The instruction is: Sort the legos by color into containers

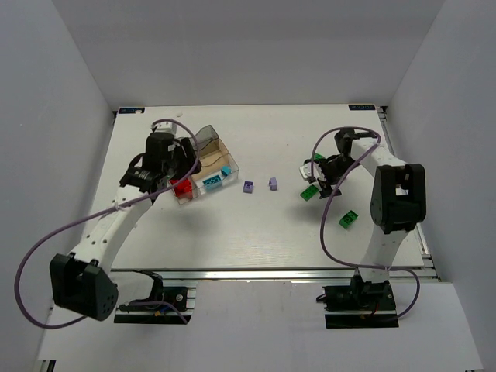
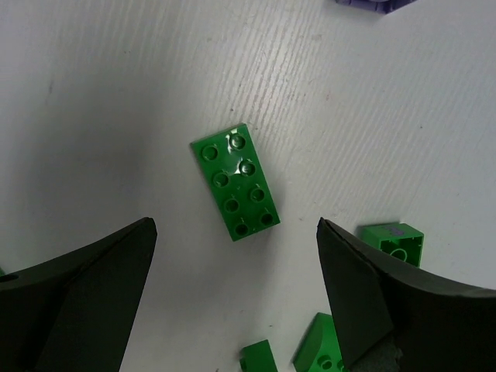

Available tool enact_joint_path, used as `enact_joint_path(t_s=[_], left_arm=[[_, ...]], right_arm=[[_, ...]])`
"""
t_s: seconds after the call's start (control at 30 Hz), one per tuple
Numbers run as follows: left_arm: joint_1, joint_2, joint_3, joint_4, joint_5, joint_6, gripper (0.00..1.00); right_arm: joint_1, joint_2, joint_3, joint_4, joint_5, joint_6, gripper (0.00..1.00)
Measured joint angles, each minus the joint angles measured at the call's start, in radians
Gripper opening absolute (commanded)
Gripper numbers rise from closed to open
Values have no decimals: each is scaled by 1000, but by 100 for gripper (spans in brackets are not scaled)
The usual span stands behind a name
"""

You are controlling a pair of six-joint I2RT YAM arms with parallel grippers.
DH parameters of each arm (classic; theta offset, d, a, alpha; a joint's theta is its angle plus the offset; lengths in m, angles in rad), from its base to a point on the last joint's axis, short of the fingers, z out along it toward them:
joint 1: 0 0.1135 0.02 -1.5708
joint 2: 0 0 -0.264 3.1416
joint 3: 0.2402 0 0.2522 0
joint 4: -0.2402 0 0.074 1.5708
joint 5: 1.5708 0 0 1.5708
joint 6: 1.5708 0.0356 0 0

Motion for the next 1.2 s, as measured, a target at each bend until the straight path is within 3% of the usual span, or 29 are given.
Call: enact_joint_path(t_s=[0.27,0.5,0.6,0.63,0.73,0.77,1.07,1.2], left_arm=[[0,-245,-196,-31,22,-113,73],[0,-333,-226,-83,15,-158,73],[0,-356,-226,-106,6,-166,73],[0,-364,-226,-114,2,-168,73],[0,-389,-230,-134,-6,-177,73],[0,-396,-233,-137,-7,-180,73],[0,-432,-258,-164,-10,-201,73],[0,-434,-258,-170,-10,-203,73]], right_arm=[[32,92,85,-37,62,-35,86],[92,140,97,-47,109,-42,76],[113,142,97,-45,126,-44,62],[117,142,97,-43,134,-43,51],[123,142,94,-40,151,-47,34],[123,142,90,-37,153,-48,33],[122,59,-31,74,153,-50,27],[122,59,-31,78,150,-30,42]])
